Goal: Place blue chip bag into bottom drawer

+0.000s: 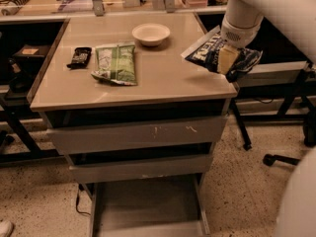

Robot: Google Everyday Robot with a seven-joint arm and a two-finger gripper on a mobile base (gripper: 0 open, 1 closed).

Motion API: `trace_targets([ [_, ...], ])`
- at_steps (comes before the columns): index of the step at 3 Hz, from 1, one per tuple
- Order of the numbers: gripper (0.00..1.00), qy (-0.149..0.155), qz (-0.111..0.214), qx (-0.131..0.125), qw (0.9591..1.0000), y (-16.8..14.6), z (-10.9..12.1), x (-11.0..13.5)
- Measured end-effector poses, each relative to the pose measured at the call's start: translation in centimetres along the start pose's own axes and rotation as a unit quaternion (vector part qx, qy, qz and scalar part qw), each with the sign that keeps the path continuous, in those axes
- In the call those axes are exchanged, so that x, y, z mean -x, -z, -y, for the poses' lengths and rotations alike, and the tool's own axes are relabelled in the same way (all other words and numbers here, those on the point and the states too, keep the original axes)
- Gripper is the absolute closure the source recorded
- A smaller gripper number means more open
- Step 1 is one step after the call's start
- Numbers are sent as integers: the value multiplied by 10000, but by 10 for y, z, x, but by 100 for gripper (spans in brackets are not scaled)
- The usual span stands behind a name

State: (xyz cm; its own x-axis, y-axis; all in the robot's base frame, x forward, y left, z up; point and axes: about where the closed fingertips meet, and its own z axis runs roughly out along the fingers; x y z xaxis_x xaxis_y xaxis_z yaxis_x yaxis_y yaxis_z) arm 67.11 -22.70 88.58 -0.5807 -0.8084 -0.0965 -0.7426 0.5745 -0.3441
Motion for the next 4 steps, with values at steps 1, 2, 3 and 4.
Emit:
trace_targets([
  [1, 100, 29, -47, 24, 10000, -3, -3, -2],
  [2, 100, 38, -91, -52, 9999, -1, 0, -2],
  [3, 100, 38, -91, -52, 9999, -1, 0, -2],
  [4, 100, 59, -188, 134, 9997, 4, -29, -18],
])
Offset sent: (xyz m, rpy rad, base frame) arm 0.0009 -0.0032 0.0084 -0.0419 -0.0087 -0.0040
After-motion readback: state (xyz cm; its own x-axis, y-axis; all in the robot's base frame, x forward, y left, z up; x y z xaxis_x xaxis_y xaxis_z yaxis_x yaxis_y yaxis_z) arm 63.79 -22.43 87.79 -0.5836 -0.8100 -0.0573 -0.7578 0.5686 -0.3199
